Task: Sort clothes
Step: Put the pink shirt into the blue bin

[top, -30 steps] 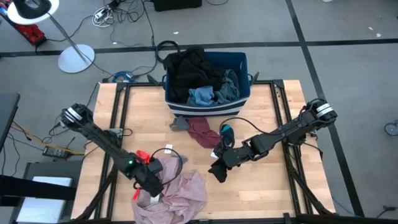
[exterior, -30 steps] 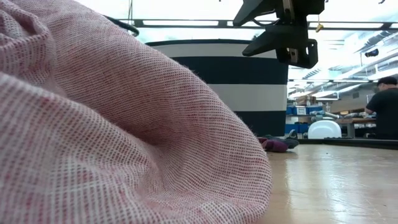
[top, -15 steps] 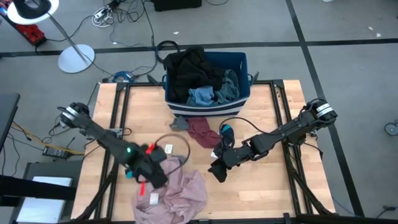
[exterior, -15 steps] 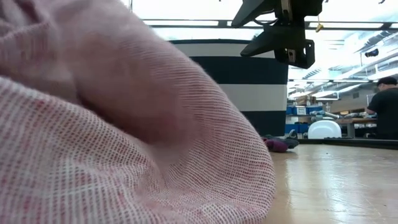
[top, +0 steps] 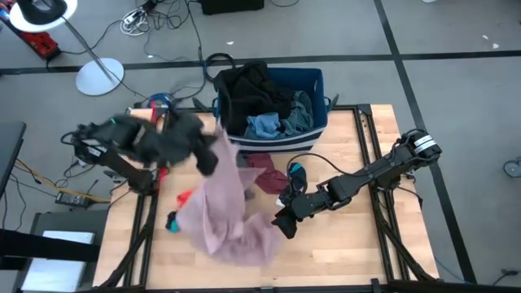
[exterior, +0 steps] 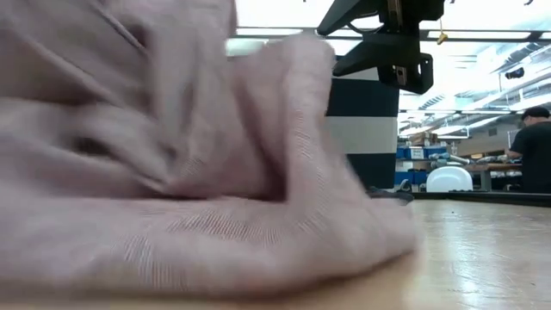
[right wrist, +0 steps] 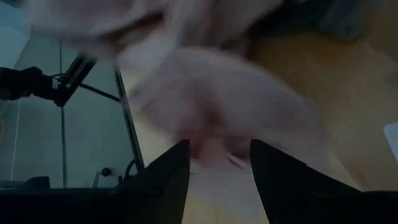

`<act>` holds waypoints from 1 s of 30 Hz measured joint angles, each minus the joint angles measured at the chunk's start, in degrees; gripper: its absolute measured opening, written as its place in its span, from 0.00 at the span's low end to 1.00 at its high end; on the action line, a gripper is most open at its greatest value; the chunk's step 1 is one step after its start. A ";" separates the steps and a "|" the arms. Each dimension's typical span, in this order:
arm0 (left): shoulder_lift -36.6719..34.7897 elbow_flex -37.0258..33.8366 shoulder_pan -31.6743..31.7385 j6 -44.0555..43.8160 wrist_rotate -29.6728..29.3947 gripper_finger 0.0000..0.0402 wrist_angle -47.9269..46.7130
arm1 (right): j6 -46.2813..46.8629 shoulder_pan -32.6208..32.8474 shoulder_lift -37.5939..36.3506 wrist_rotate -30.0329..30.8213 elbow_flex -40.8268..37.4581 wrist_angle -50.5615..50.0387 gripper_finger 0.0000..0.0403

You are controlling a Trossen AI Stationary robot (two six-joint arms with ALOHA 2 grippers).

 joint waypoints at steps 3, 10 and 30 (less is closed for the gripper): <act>0.01 4.17 4.05 9.00 -1.48 0.00 8.07 | 0.01 0.00 0.00 0.10 0.00 0.11 0.42; 0.16 7.60 13.68 31.91 -1.84 0.00 37.69 | 0.02 0.00 0.00 1.86 0.00 0.88 0.42; 13.22 7.66 34.51 34.68 12.50 0.00 55.10 | 0.52 0.00 0.00 2.81 0.04 1.60 0.42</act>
